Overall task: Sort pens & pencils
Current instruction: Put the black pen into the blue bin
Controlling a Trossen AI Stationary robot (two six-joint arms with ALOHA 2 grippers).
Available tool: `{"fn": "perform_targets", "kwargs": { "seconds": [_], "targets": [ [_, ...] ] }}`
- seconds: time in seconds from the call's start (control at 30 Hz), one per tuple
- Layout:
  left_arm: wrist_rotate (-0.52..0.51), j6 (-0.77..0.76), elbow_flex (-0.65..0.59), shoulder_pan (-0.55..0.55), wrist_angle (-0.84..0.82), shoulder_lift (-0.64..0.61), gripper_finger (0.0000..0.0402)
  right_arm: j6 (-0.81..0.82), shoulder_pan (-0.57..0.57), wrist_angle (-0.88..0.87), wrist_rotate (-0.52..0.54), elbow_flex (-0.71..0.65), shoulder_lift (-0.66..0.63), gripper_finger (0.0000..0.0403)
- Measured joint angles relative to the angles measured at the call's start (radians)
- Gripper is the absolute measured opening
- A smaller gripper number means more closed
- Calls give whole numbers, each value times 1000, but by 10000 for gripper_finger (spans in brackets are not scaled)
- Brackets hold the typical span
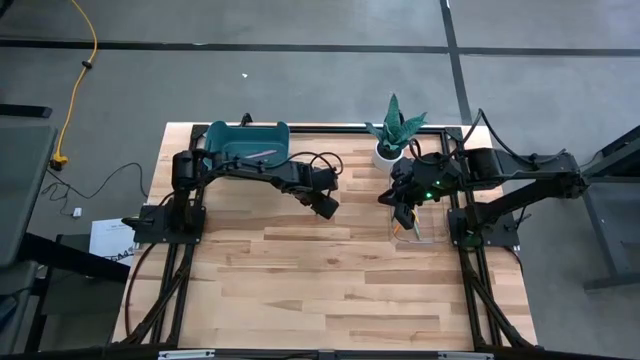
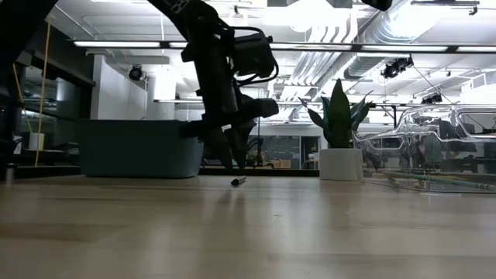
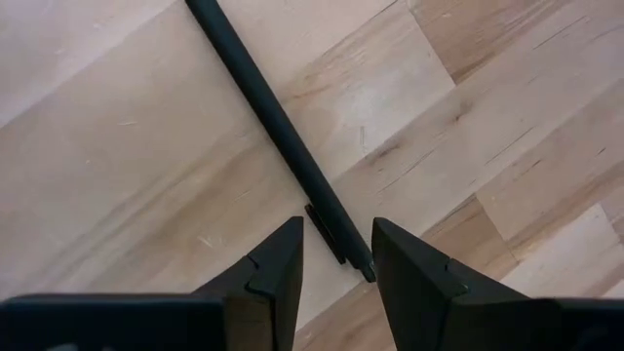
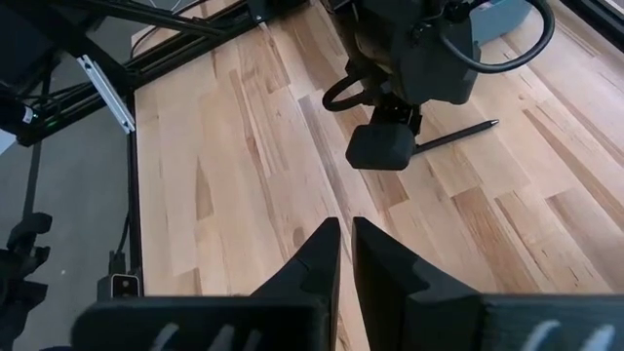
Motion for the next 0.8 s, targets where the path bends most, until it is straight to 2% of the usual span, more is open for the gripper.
{"fn": "perform_targets", "kwargs": {
  "seconds": [0.8],
  "targets": [
    [1,26,0,0,-19,0,110,-19,0,0,-3,0,0,22]
  ]
}}
